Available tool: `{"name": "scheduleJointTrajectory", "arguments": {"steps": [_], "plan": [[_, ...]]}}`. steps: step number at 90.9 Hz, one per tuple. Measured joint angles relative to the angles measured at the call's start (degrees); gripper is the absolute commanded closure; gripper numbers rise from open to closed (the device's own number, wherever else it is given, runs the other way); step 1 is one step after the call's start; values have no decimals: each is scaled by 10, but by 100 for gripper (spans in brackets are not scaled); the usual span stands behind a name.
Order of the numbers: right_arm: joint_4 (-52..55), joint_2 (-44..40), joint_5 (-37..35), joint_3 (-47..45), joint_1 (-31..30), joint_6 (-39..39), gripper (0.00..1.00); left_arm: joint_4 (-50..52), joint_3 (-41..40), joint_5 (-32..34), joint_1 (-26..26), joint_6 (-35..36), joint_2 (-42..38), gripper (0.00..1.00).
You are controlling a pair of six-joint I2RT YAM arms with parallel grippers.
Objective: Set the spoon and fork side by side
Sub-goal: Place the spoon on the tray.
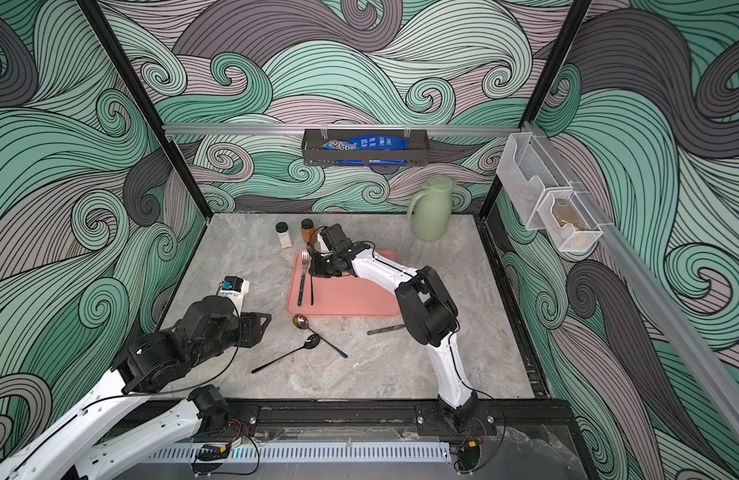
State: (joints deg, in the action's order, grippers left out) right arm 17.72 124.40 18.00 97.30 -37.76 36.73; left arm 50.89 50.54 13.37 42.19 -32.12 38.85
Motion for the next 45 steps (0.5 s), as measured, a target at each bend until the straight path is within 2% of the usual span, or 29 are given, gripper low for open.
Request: {"name": "scheduleJointTrajectory", "arguments": {"steps": [23, 45], "plan": [[-23, 66, 37, 28, 23, 14, 100, 10, 3, 8, 0, 2, -3, 47], [-38, 78, 57, 27, 40, 21, 100, 19, 15, 16, 0, 9, -1, 47]]}}
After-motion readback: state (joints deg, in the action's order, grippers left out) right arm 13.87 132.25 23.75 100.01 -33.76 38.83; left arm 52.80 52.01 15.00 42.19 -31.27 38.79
